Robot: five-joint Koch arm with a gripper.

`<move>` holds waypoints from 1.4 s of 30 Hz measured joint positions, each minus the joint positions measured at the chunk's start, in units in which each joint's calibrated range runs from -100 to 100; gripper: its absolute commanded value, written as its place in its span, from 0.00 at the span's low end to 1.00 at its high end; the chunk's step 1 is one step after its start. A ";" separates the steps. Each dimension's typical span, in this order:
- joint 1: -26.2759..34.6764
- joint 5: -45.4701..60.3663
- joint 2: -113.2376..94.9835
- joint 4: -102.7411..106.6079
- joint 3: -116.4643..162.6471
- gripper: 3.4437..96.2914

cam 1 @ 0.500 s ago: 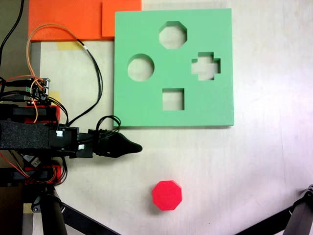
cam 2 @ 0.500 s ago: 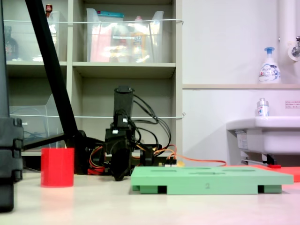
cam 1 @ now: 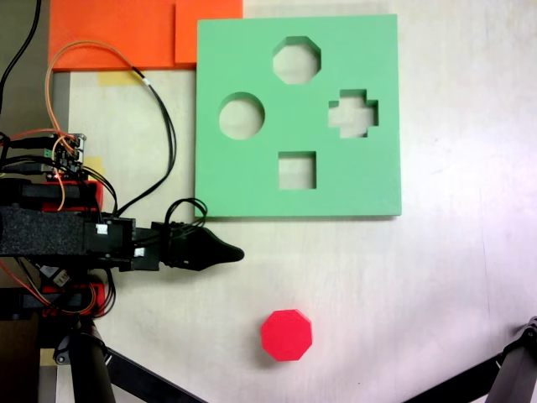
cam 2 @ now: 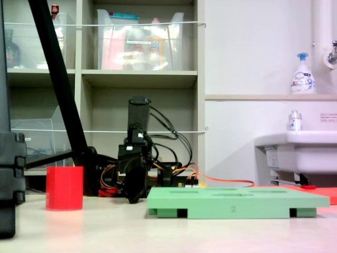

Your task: Put the octagonal pillar block into the corresponding hole

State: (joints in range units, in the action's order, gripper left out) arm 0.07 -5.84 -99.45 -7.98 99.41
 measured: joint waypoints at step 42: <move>-6.94 -35.60 60.47 105.34 -113.57 0.65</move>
State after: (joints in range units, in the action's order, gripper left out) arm -6.86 -41.44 -38.99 97.36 -14.16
